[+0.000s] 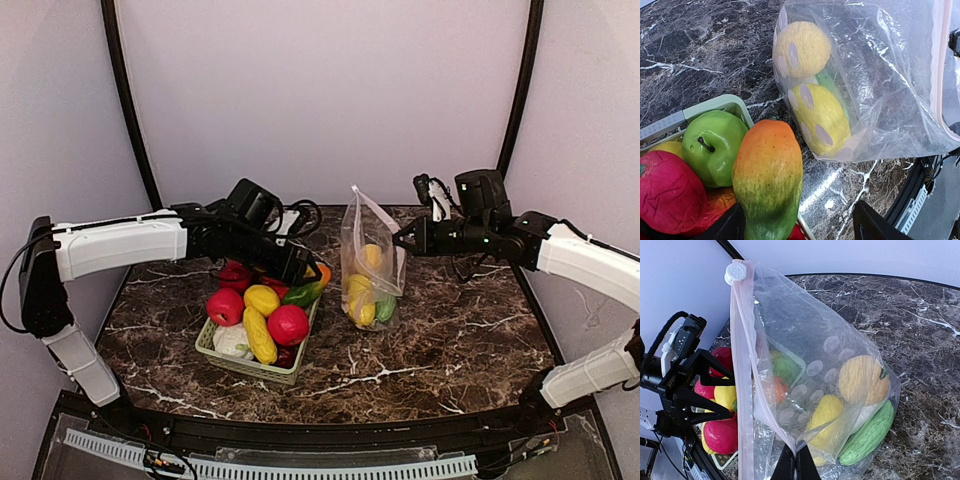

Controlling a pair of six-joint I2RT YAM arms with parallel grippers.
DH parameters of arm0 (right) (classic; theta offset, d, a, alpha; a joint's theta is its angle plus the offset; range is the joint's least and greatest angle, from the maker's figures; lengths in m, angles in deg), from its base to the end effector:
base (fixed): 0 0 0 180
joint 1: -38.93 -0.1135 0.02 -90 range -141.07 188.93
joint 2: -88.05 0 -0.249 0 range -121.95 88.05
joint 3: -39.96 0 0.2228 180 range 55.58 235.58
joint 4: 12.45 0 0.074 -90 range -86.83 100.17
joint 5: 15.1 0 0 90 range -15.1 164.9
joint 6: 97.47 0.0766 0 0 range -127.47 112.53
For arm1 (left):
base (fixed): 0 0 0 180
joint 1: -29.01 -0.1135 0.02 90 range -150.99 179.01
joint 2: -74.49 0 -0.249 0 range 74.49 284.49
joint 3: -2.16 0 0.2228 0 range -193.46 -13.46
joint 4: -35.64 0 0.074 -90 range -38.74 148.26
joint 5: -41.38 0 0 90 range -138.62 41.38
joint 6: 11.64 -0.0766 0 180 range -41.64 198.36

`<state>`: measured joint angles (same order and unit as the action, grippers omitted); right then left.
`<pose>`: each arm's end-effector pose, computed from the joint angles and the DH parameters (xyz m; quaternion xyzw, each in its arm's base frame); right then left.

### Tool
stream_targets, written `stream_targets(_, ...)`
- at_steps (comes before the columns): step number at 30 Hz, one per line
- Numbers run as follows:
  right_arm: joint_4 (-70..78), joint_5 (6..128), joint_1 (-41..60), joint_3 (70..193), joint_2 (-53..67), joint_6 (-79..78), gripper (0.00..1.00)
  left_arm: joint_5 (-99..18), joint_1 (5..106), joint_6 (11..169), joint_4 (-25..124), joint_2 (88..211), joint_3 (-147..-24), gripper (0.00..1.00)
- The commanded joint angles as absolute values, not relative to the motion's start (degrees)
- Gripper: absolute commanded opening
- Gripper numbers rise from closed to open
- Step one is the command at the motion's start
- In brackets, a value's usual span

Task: Place the food in the zip-top bag and seal the zipper
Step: Pick up the fake fruit from the bin.

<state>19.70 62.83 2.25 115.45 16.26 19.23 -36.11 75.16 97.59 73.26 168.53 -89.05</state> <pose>0.2274 0.1893 0.2935 -0.1279 0.8465 0.3442 0.3855 0.2466 -0.2807 0.2544 0.2545 0.8671 -0.3082 0.2972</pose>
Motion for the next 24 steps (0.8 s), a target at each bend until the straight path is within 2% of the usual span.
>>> stream_targets(1, 17.8, 62.2, 2.5, 116.3, 16.7, 19.5, 0.0, -38.8, 76.0, 96.1, 75.5, 170.9, -91.7, 0.74)
stream_targets(6, 17.4, 62.0, 2.5, 116.1, 17.0, 19.4, 0.0, -42.0, 77.2, 95.2, 77.5, 173.0, -93.9, 0.76)
stream_targets(12, 17.4, 62.0, 2.5, 115.9, 16.9, 19.5, 0.0, -46.9, 78.7, 93.5, 79.6, 174.4, -94.7, 0.83)
stream_targets(24, 17.3, 62.1, 2.5, 116.0, 16.5, 19.6, 0.0, -51.6, 79.4, 92.1, 81.2, 176.3, -95.0, 0.78)
